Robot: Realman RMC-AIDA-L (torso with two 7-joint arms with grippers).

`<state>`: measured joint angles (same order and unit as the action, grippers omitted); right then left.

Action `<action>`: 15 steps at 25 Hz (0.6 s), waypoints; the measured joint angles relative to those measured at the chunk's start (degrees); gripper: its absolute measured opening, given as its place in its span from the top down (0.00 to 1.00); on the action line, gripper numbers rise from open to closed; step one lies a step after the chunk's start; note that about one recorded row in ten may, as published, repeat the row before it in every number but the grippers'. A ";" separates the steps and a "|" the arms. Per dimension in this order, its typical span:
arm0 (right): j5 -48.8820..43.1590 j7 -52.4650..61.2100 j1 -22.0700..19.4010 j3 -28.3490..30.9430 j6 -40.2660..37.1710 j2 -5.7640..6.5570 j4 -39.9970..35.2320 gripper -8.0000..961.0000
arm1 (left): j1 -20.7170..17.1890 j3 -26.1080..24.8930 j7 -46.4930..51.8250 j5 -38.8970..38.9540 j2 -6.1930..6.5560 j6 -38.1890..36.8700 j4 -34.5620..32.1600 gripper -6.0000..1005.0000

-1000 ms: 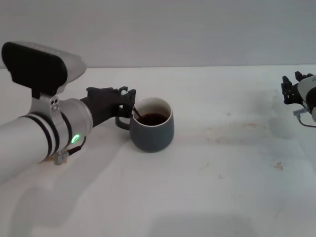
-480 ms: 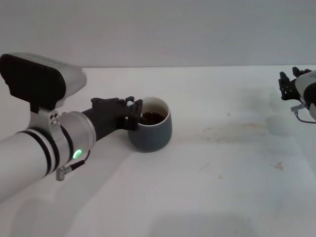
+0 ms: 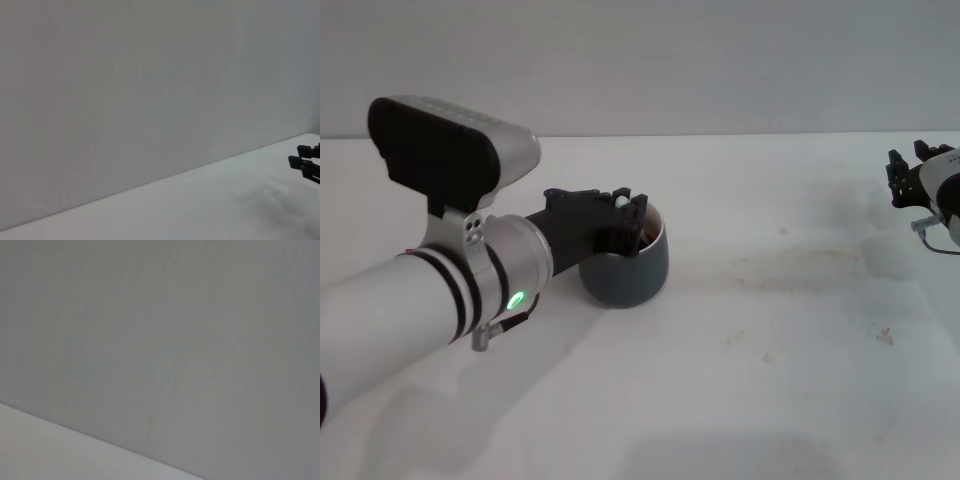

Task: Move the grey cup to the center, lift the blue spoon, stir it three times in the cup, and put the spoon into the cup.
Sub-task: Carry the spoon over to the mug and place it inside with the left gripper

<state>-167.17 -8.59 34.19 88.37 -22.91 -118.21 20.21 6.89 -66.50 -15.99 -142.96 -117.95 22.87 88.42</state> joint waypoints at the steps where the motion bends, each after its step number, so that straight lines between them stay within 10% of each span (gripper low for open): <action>1: 0.00 -0.13 -0.07 0.04 0.06 0.00 0.00 0.69 | 0.85 -0.03 0.01 0.08 0.00 -0.66 -0.95 0.82; 15: 0.00 -0.38 -0.36 0.13 0.27 0.00 0.09 0.69 | 2.21 -3.23 0.10 0.49 0.03 -3.38 -4.88 0.81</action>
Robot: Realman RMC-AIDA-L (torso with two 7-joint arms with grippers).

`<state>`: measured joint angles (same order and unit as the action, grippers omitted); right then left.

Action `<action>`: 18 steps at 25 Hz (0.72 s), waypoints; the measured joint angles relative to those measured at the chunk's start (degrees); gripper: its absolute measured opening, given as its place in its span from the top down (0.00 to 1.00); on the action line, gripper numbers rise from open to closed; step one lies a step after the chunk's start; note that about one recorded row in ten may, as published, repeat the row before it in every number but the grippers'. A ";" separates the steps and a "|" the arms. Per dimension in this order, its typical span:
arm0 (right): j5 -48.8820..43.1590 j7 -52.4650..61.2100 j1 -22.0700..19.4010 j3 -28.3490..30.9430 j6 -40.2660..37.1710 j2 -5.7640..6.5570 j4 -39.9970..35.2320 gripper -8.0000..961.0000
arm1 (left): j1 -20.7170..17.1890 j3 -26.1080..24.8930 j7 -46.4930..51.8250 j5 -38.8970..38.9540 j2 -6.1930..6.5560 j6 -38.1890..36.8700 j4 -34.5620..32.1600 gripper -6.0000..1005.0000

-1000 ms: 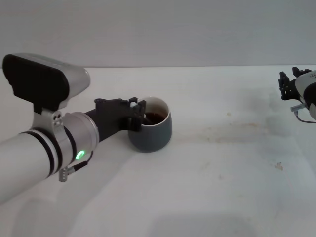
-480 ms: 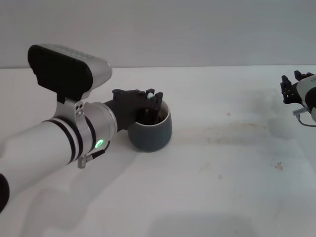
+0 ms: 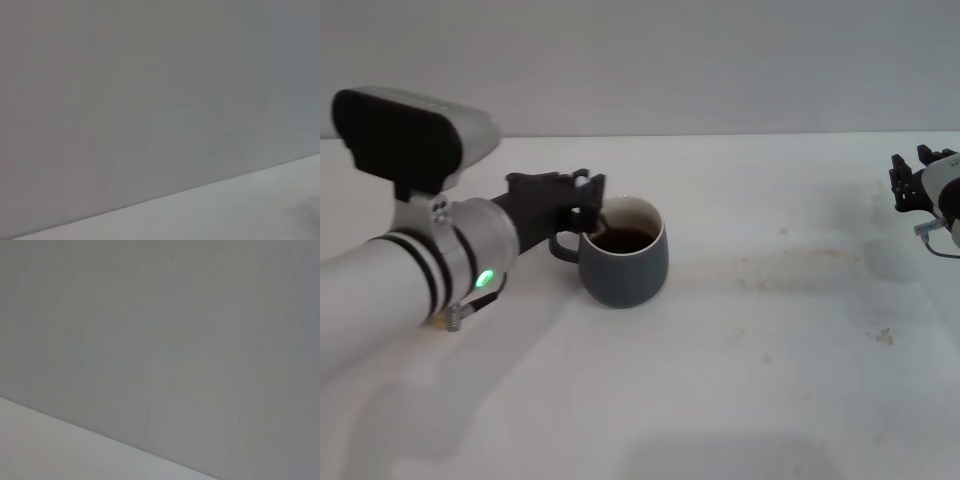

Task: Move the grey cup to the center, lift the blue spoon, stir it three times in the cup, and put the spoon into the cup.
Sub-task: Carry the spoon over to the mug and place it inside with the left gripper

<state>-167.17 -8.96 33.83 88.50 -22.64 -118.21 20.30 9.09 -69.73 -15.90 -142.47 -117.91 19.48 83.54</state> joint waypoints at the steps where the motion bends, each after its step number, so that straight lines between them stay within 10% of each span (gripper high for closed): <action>1: 0.00 0.00 0.00 -0.03 0.01 0.00 0.10 0.69 | -0.94 -0.93 -0.02 0.00 0.09 0.26 0.19 0.81; 18: 0.01 -0.09 0.68 -0.44 0.15 -0.01 0.45 0.69 | -6.47 2.39 -0.10 0.03 0.11 3.54 7.52 0.81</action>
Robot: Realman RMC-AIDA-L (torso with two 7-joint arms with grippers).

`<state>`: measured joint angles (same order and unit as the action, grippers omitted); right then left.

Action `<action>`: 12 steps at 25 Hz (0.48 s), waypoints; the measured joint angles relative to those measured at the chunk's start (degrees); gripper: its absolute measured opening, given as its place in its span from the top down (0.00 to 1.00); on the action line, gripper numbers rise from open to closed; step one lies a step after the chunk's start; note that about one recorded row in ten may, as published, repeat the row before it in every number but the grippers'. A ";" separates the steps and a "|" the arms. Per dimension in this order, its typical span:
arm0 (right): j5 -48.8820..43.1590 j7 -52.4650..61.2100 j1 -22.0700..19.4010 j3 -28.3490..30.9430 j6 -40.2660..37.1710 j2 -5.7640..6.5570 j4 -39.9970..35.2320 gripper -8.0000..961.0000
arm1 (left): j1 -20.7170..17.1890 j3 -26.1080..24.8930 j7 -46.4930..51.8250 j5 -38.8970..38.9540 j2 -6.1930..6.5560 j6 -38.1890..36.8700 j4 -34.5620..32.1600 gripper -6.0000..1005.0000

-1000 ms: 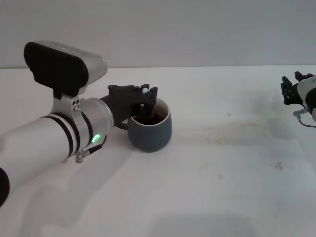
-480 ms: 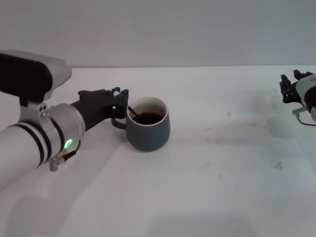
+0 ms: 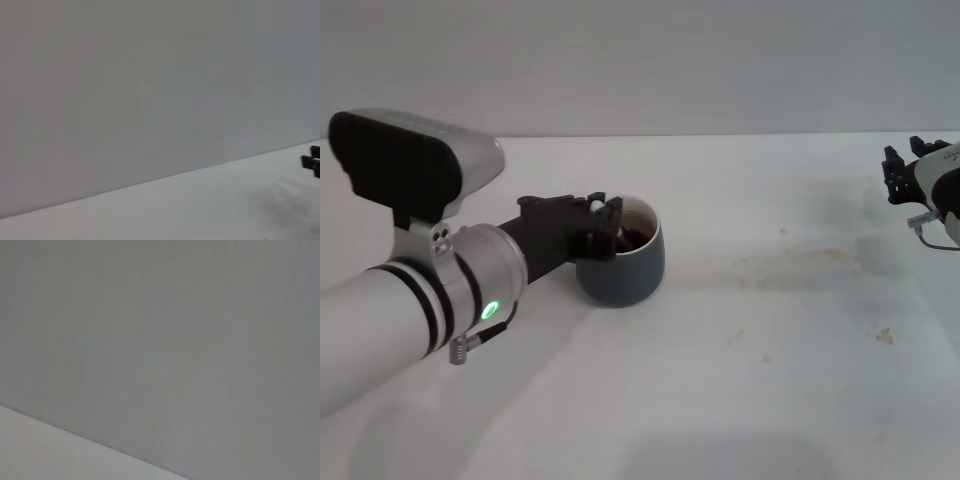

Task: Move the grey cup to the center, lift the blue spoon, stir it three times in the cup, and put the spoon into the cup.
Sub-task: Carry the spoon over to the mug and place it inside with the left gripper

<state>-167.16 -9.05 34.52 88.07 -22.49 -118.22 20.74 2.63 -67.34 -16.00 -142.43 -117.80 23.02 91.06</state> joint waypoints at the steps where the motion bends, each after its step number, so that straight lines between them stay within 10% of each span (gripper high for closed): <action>1: 0.00 0.00 -0.01 0.00 0.00 0.00 0.00 0.69 | 0.00 0.00 0.00 0.00 0.00 0.00 0.00 0.81; 12: 0.00 0.00 -0.48 0.00 -0.01 -0.08 0.00 0.69 | 6.93 -0.24 0.01 0.05 -0.16 -4.08 -7.44 0.81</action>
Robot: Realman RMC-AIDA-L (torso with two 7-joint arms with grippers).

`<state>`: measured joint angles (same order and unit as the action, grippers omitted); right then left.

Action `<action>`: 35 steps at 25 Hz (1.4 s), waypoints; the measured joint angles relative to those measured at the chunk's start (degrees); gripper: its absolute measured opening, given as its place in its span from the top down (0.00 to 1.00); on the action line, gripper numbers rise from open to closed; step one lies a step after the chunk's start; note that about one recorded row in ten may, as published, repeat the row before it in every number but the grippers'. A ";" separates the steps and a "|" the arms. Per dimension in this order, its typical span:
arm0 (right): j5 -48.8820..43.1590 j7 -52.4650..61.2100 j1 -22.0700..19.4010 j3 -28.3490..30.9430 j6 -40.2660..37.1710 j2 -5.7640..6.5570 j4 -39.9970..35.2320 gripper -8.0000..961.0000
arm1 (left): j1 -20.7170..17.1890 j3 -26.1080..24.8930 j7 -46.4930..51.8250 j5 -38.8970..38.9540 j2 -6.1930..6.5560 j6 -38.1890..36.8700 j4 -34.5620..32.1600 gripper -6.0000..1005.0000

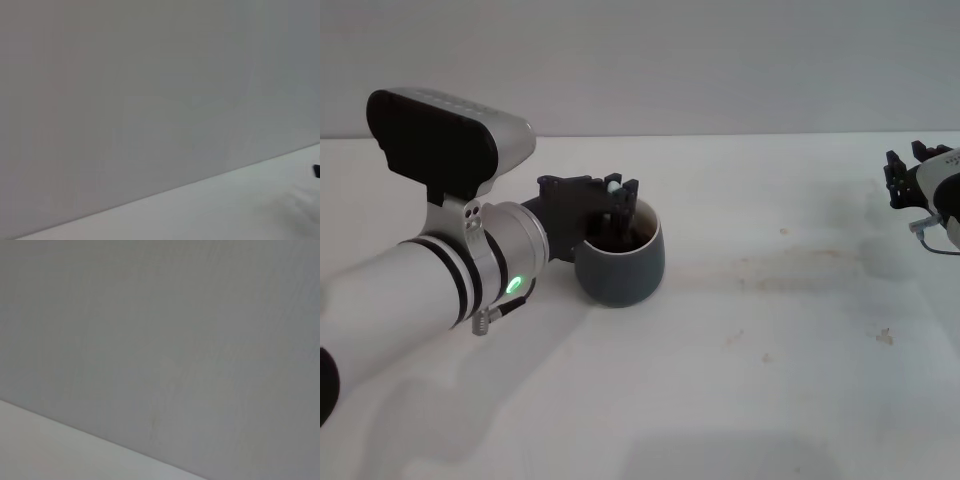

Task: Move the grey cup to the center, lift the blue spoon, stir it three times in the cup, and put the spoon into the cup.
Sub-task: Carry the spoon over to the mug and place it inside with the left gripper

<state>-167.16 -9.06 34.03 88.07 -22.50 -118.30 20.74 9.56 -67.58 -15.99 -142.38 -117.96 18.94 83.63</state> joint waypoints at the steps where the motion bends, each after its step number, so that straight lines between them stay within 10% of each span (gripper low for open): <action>1: 0.00 0.00 -0.03 0.00 0.00 0.00 0.00 0.69 | 0.26 -0.18 0.01 0.00 0.01 -0.33 -0.65 0.81; 20: 0.00 0.00 0.22 0.00 0.04 -0.09 0.09 0.69 | -7.54 -2.70 -0.63 -0.24 0.20 2.70 4.04 0.80; 35: 0.00 0.00 0.20 -0.10 0.10 -0.09 0.14 0.69 | -2.14 -0.85 -1.09 0.09 -0.02 2.62 2.58 0.80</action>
<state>-167.16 -9.05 34.23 87.97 -22.40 -118.39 20.88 7.42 -68.43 -17.09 -142.29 -117.98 21.56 86.21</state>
